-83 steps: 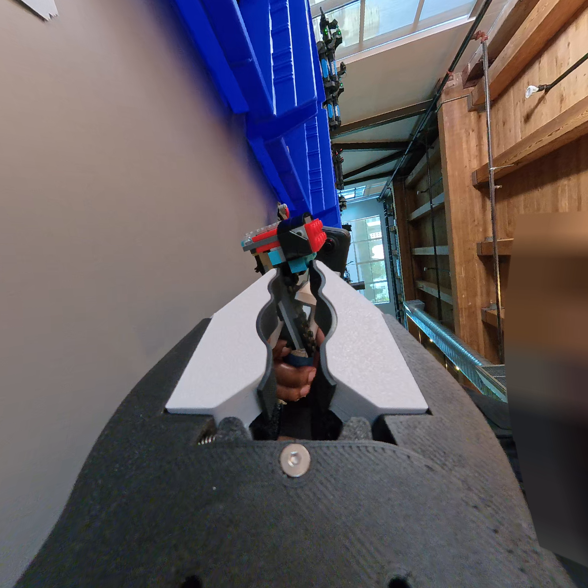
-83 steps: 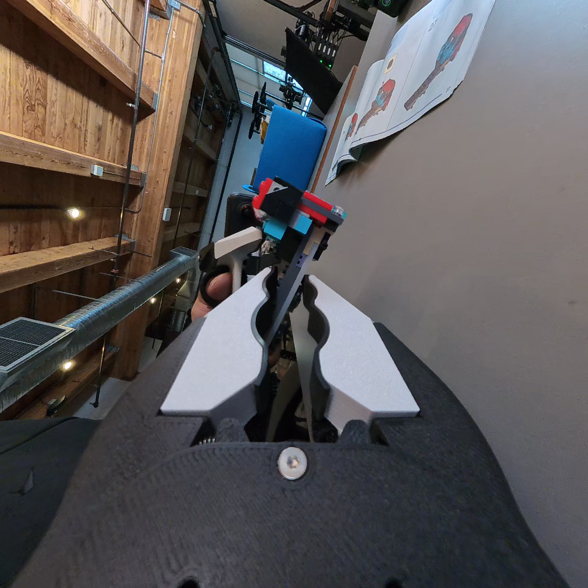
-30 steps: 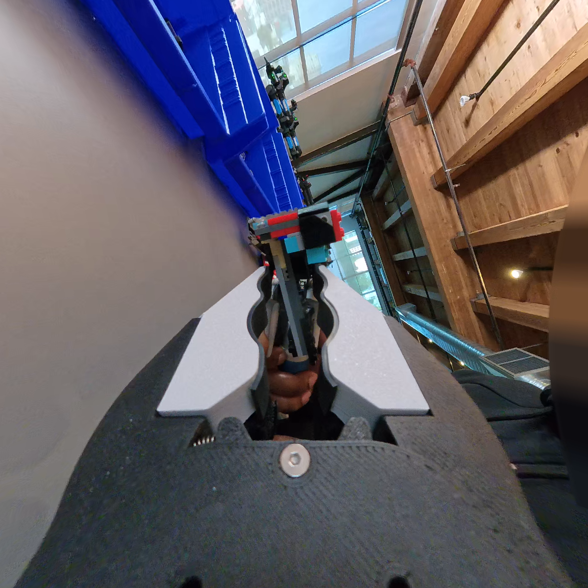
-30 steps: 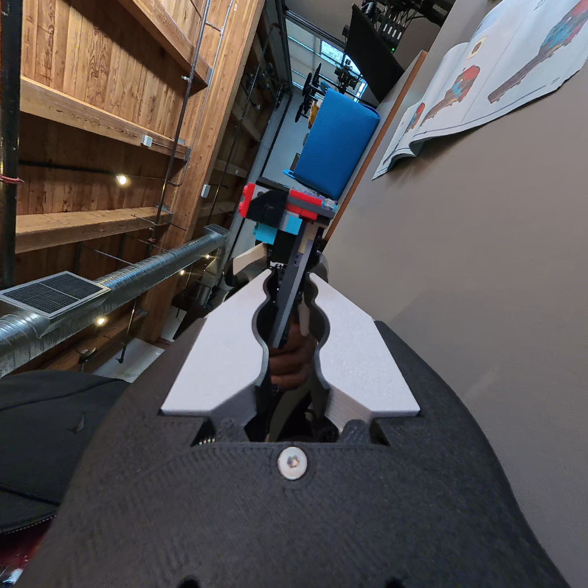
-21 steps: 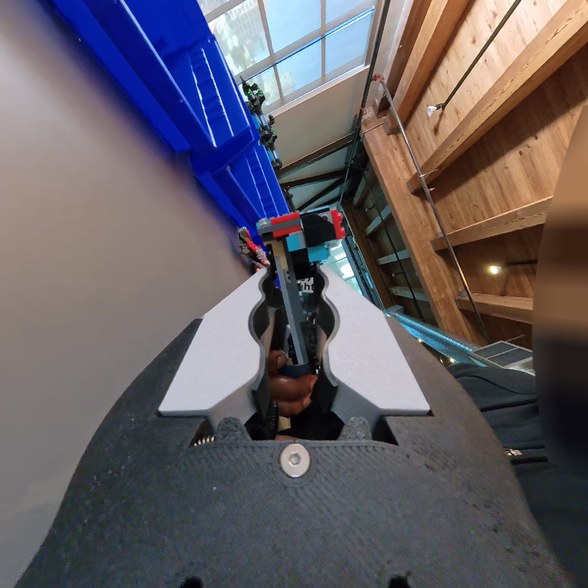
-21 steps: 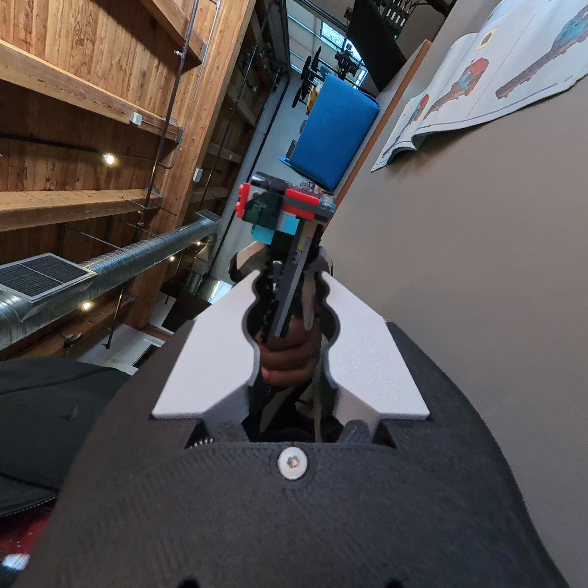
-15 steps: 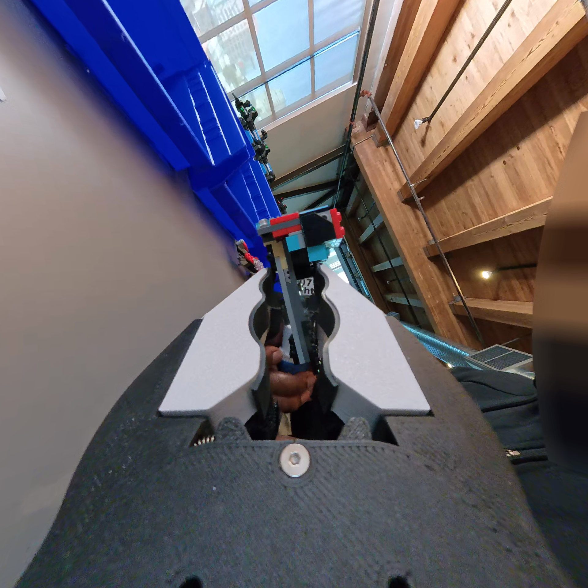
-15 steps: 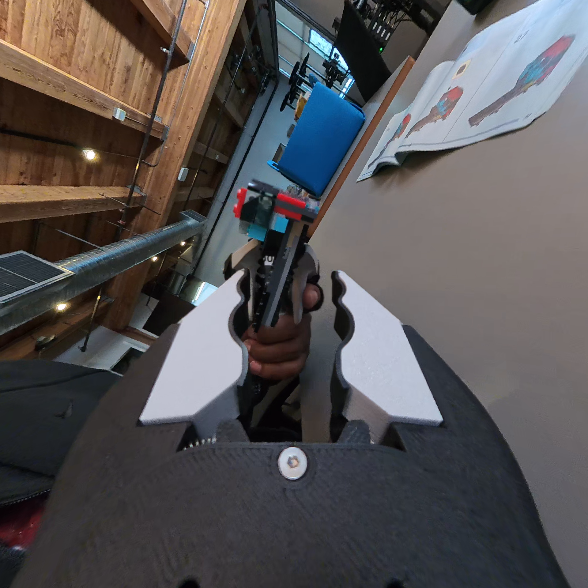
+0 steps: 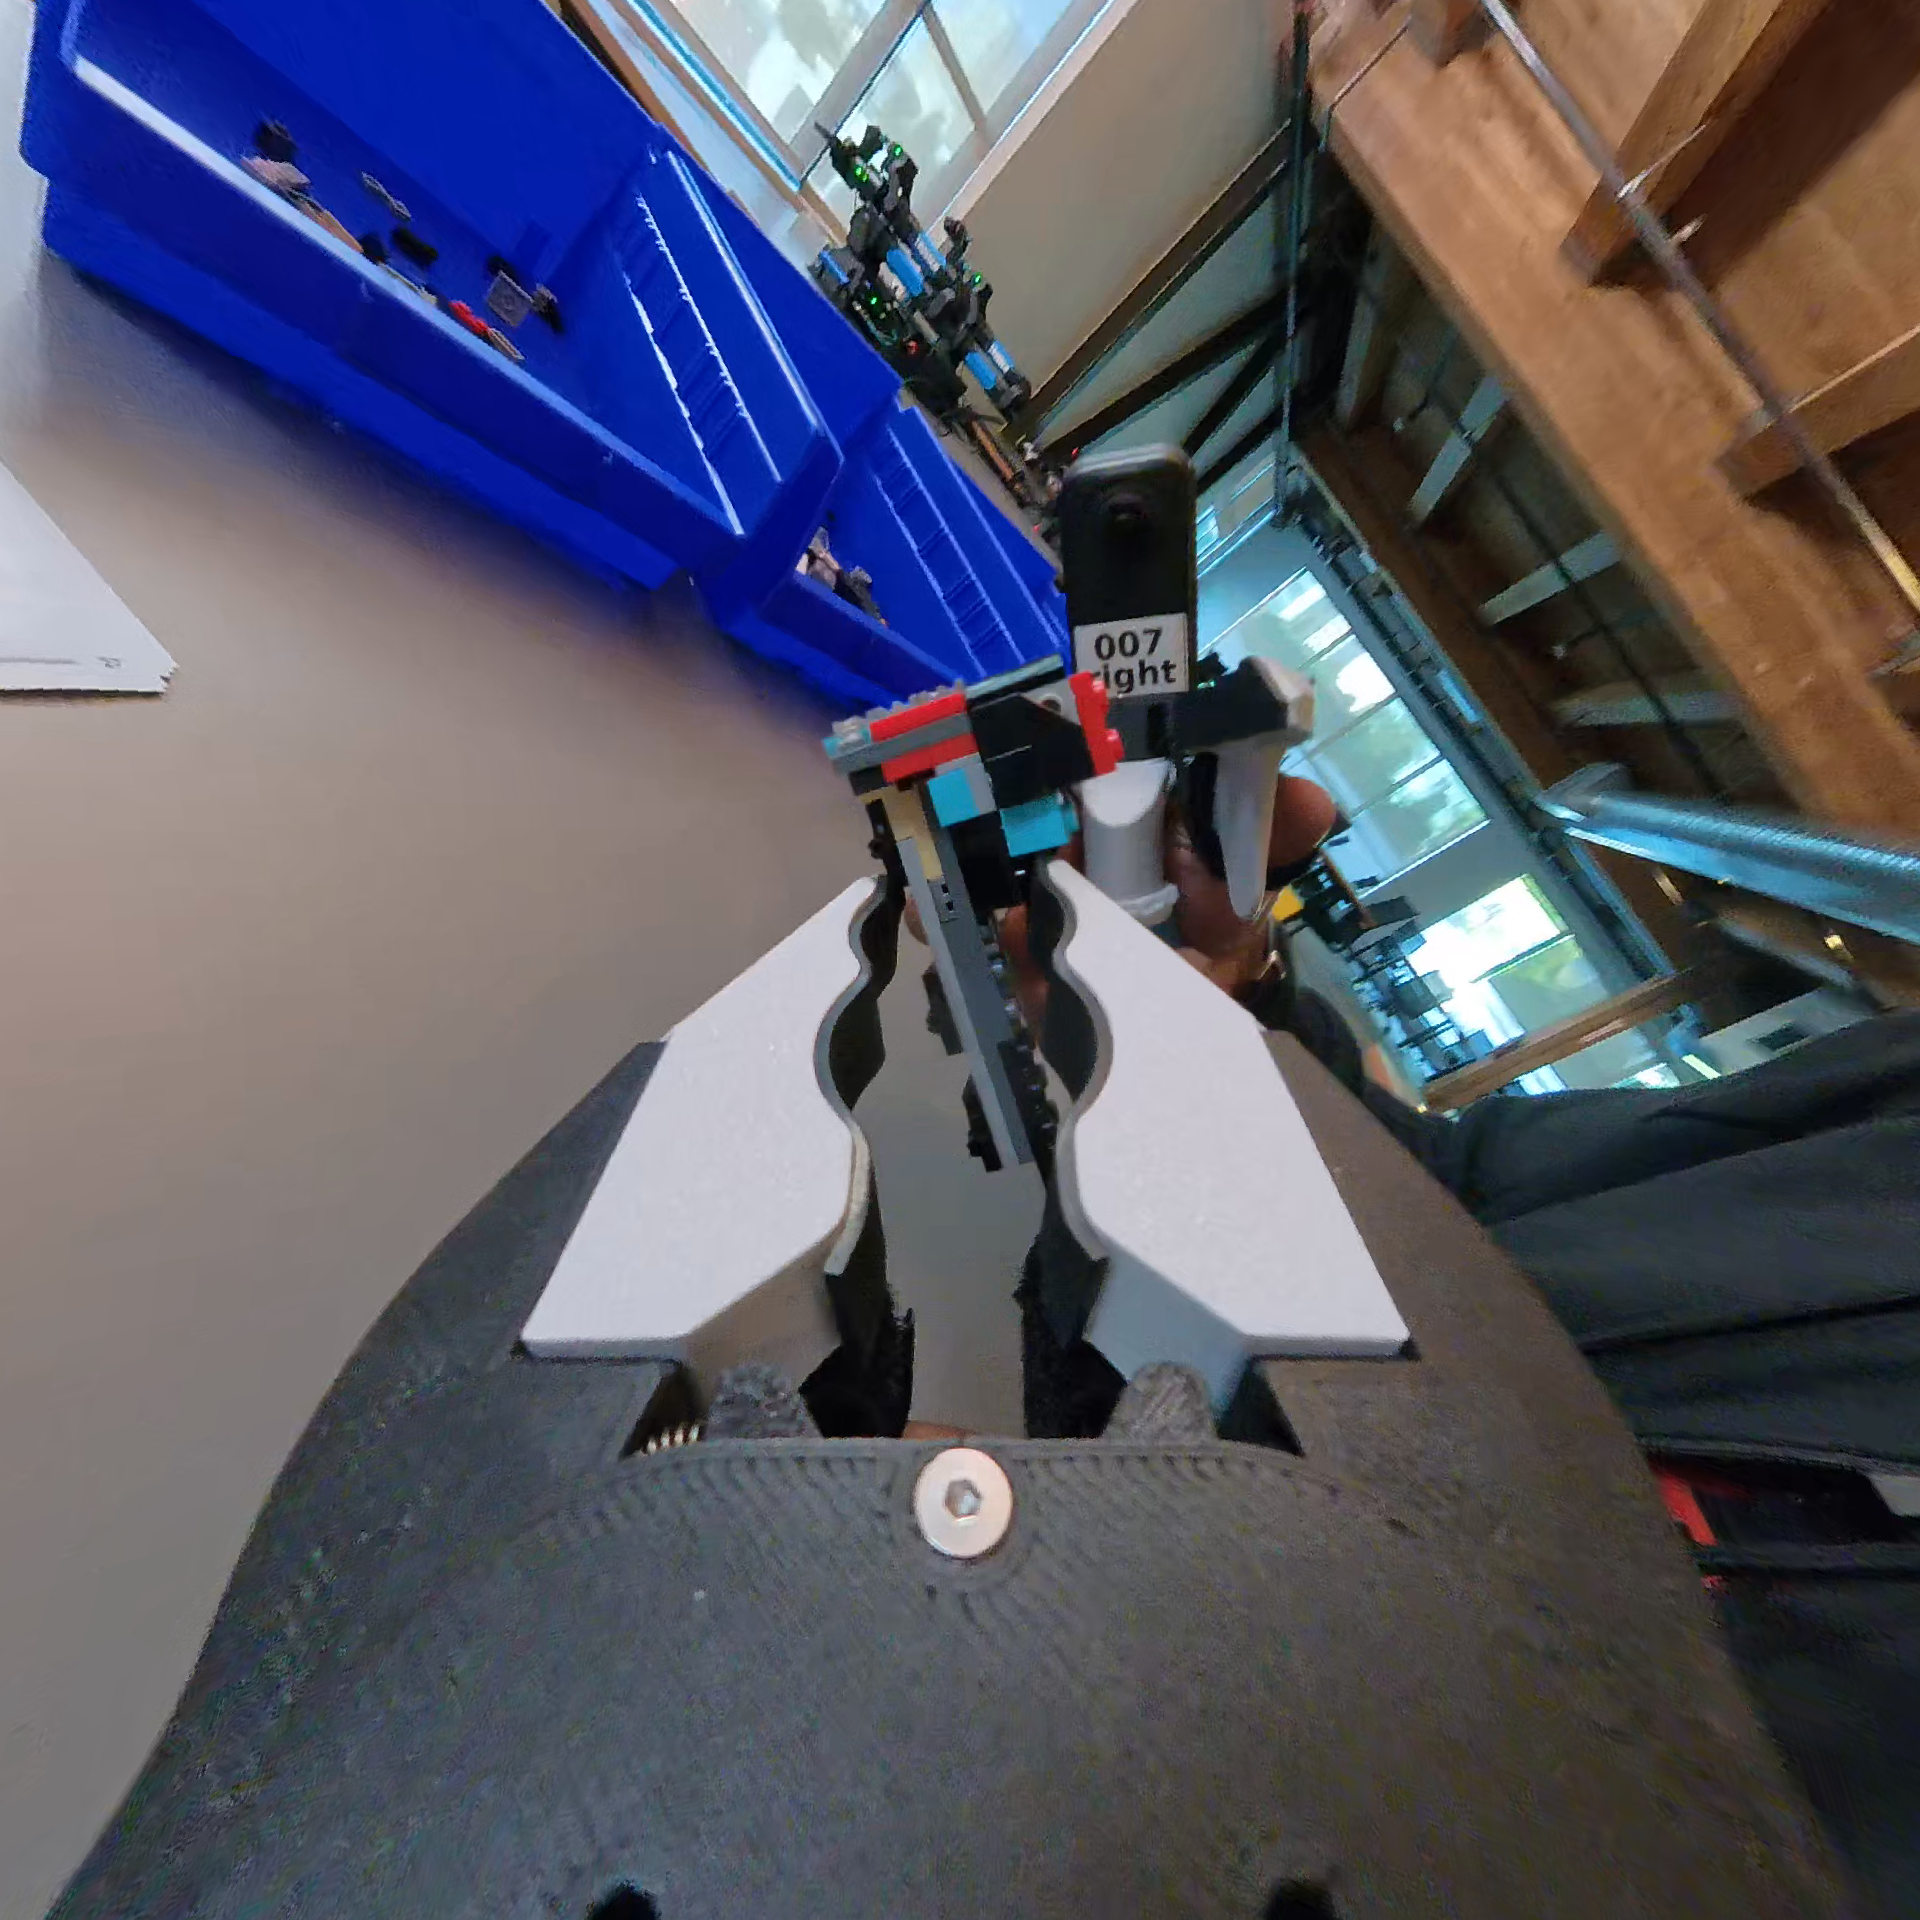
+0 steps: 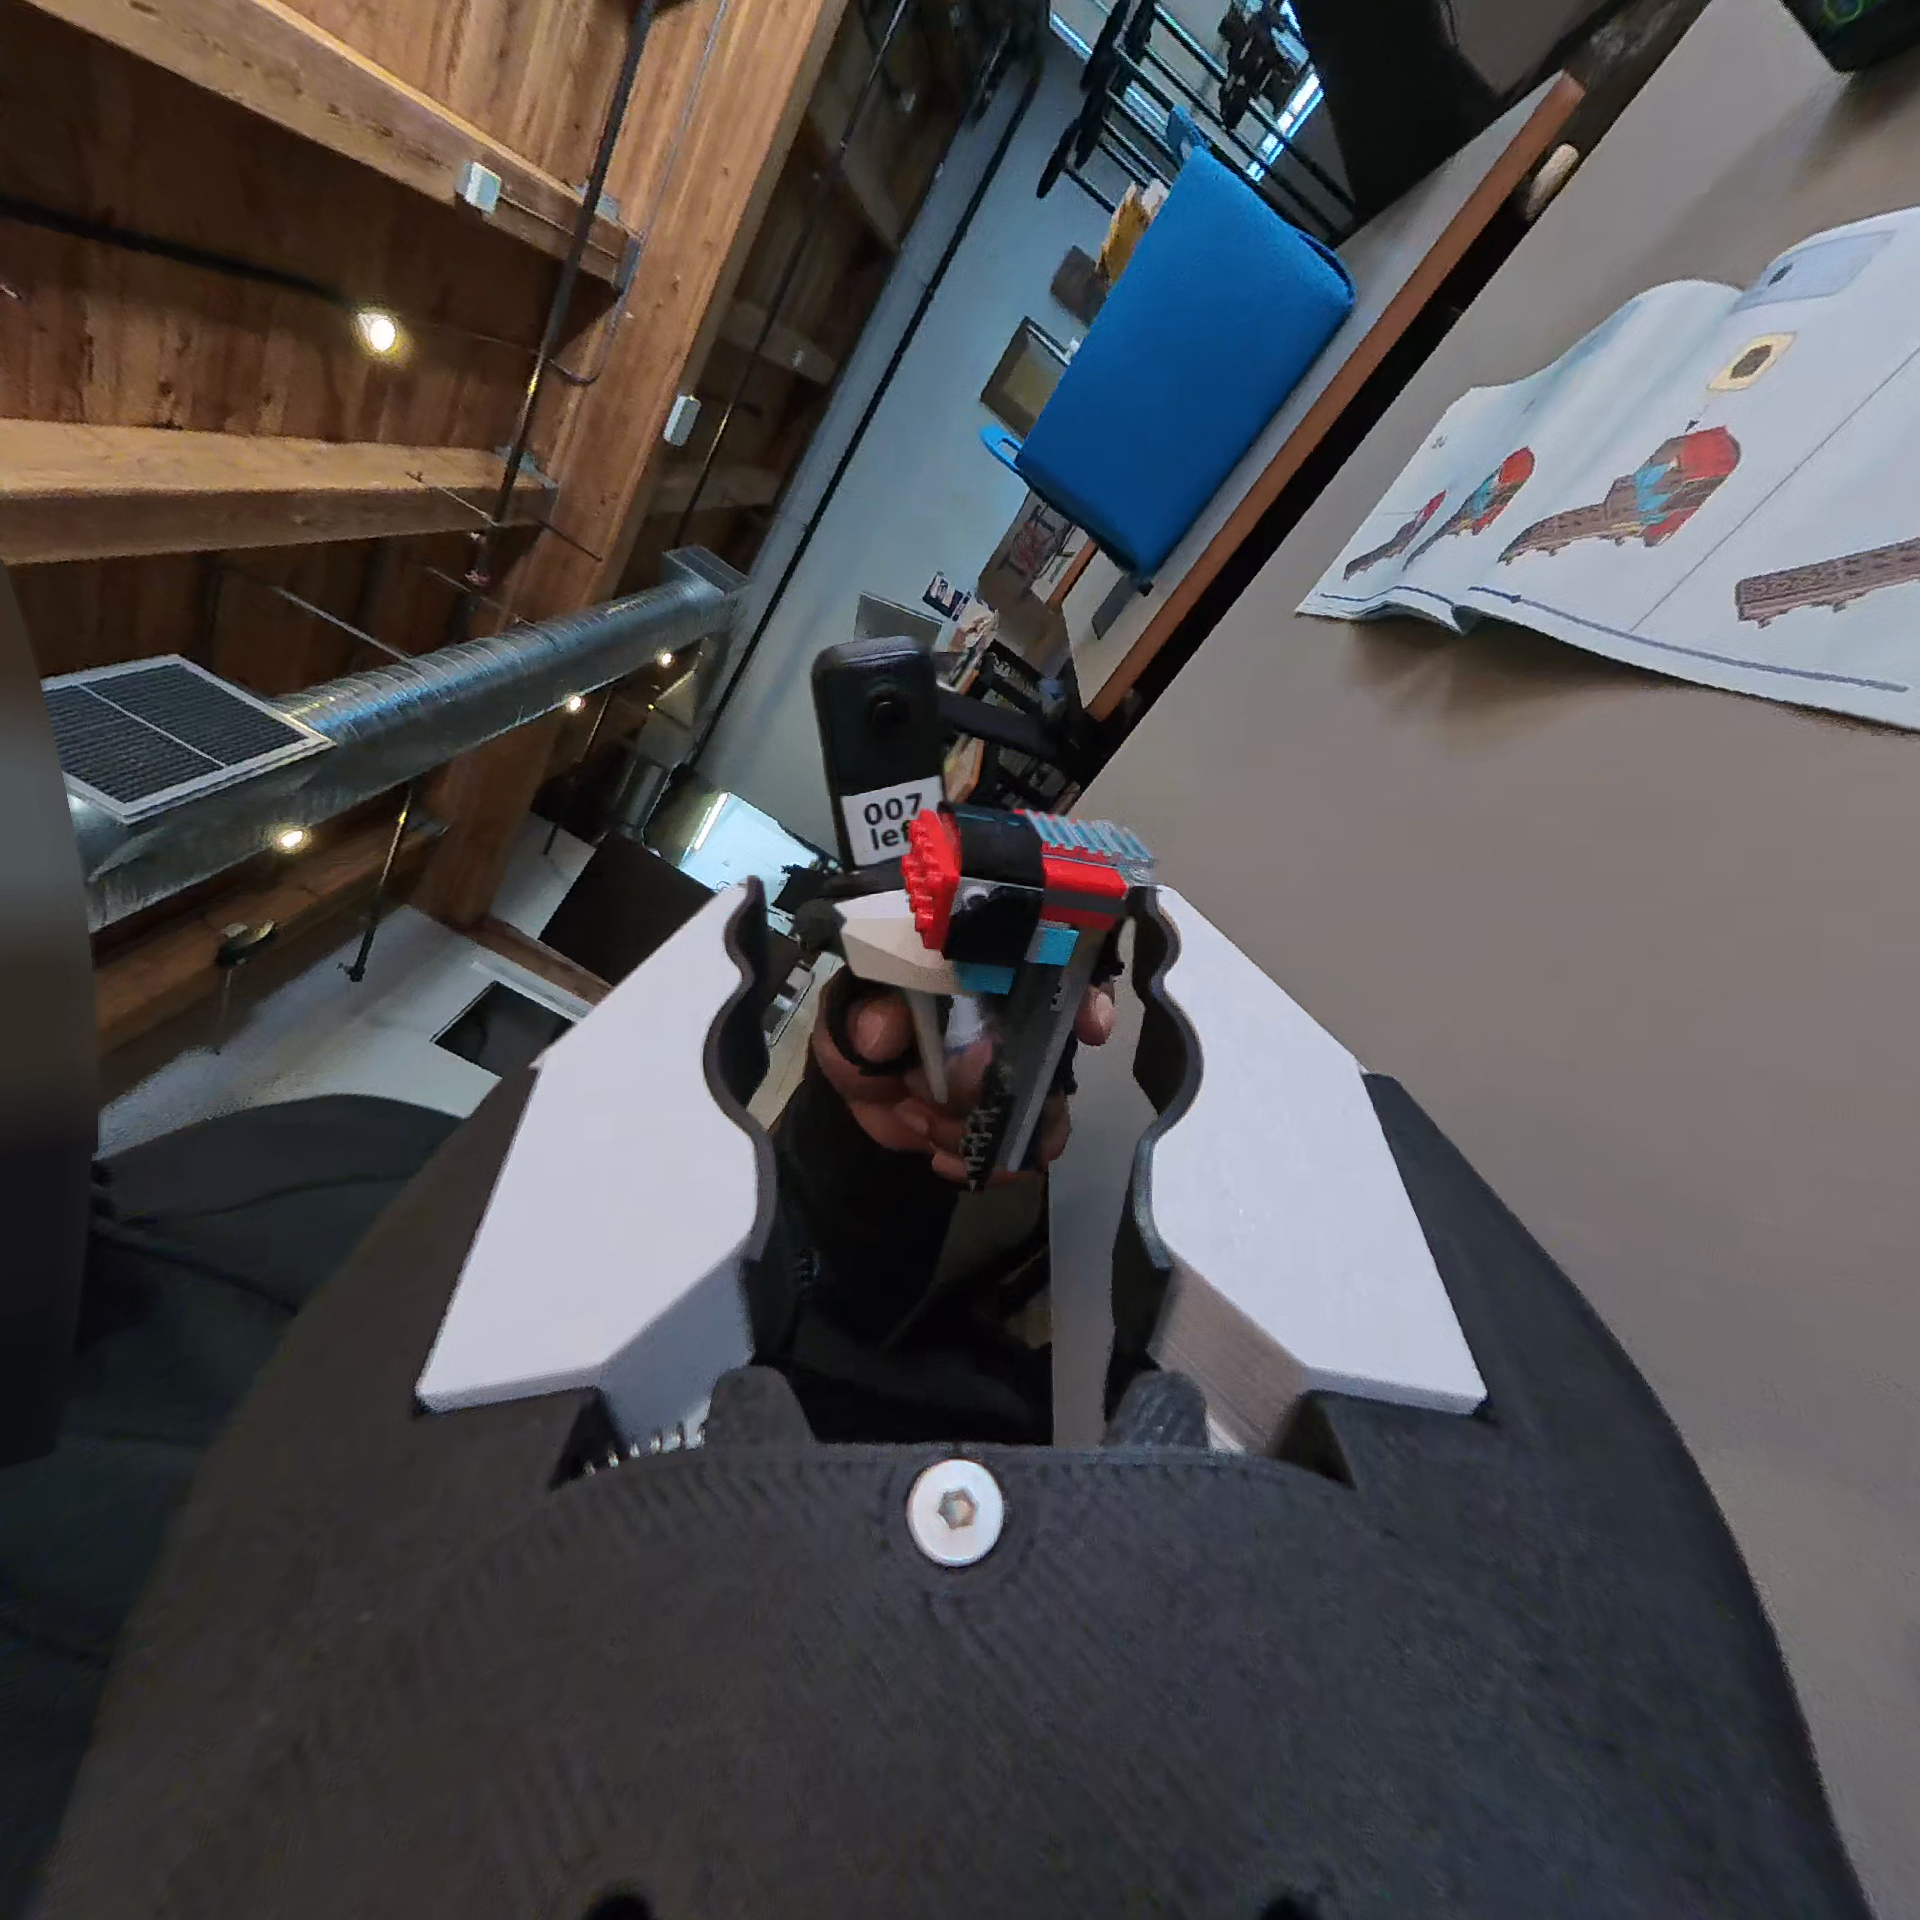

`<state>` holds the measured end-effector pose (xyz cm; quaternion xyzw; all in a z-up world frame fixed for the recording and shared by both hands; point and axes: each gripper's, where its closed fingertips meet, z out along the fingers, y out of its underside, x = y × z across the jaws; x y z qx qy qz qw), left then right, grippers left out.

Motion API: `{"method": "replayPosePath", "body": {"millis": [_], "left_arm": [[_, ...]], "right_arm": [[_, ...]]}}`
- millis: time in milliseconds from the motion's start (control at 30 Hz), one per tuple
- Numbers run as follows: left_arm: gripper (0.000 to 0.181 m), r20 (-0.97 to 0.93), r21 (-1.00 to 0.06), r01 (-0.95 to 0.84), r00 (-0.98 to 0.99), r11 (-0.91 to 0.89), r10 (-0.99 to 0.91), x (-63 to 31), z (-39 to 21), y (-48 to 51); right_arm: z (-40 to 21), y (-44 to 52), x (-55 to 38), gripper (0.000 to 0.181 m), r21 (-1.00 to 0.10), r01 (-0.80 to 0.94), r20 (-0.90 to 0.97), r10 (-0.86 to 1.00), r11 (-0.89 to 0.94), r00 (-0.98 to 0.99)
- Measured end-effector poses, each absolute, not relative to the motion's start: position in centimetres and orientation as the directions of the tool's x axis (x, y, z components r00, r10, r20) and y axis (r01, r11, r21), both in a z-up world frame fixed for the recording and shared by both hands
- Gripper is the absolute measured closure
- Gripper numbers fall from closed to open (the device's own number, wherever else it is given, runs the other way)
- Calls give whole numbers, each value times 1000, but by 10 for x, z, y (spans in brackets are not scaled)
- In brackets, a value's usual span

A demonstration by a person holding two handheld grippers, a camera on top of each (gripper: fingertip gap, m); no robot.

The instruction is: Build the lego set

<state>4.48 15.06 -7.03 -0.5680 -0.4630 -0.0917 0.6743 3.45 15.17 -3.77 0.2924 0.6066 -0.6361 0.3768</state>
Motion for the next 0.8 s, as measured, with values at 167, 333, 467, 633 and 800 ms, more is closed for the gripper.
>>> {"method": "replayPosePath", "body": {"millis": [167,333,467,633,800], "left_arm": [[156,720,-688,643,549,336,424,49,-70,141],[156,731,-678,651,545,342,411,56,-73,135],[156,733,-676,656,550,337,400,61,-73,133],[156,739,-670,661,551,337,388,63,-74,131],[155,760,-648,667,536,367,367,62,-73,128]], "right_arm": [[-46,140,36,112,-544,838,-838,-74,44,-541],[-52,128,42,112,-541,838,-841,-64,69,-537],[-56,120,48,113,-531,842,-847,-85,93,-524],[-58,112,51,130,-477,875,-876,-126,87,-465],[-58,109,48,131,-426,904,-896,-159,44,-414]]}}
